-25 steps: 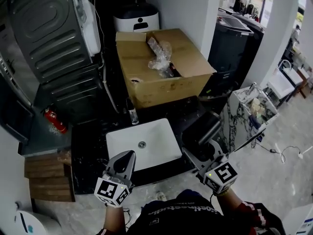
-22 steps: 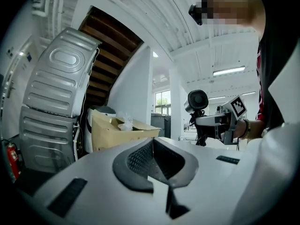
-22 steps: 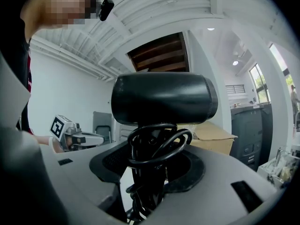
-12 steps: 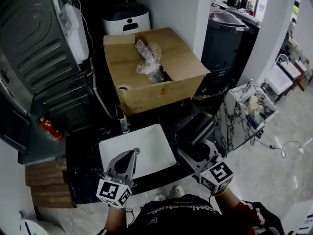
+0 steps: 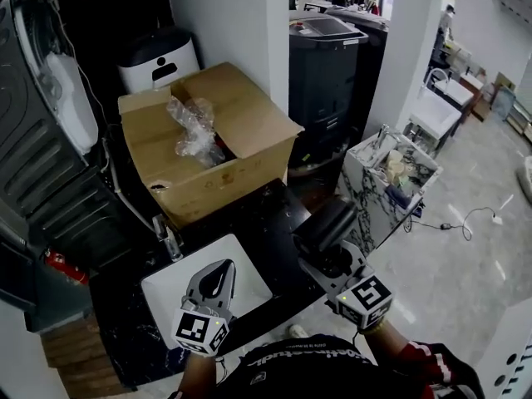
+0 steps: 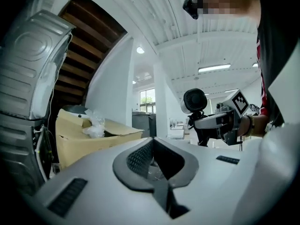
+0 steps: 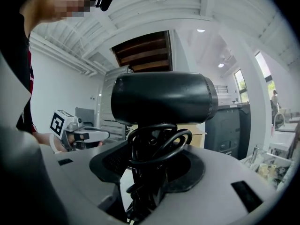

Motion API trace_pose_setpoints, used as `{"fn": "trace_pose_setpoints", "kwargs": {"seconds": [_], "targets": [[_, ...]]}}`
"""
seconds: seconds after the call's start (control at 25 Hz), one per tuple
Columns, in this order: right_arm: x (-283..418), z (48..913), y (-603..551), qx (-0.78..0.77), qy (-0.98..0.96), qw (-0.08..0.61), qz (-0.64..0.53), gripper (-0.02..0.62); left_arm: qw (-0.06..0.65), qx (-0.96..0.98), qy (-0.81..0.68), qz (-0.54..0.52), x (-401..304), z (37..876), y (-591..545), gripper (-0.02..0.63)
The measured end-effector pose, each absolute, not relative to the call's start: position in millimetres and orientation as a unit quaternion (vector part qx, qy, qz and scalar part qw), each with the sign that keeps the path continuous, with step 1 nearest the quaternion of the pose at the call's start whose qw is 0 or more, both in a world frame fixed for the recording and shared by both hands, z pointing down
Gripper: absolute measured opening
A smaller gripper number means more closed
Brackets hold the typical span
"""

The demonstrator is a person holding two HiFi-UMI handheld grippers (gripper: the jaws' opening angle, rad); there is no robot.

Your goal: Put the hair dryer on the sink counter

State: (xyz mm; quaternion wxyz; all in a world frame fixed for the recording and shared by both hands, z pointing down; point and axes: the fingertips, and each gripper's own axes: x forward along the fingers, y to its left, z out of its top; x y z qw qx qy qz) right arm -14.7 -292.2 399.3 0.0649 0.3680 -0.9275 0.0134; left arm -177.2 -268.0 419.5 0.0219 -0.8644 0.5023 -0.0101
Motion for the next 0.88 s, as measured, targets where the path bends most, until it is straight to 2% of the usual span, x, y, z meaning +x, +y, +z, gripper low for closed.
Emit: {"fn": "trace_pose_setpoints", "kwargs": {"seconds": [0.16,0.4,0.68,0.88], "targets": [[0.4,408.8,-297.6,0.379,-0.922,0.074,0.034,0.239,0.02,-0.881,0.473,-0.009,-146.8,420.6,-280.8,0.016],[10.2,449.4,-305.9,0.378,-0.913,0.132,0.081,0.239,0.016,-0.892,0.452,-0.017,-118.0,428.0,-282.7,0.015],[3.3,498.6,-312.2,0.366,-0.904,0.177,0.131,0.239,0.021,-0.883,0.466,-0.048,-114.8,449.9,-276.4,0.015],[-4.8,543.1,-325.2,0.36,-0.893,0.22,0.157,0.239,-0.011,-0.871,0.491,-0.025,-123.5,464.9,-274.3,0.015]]}}
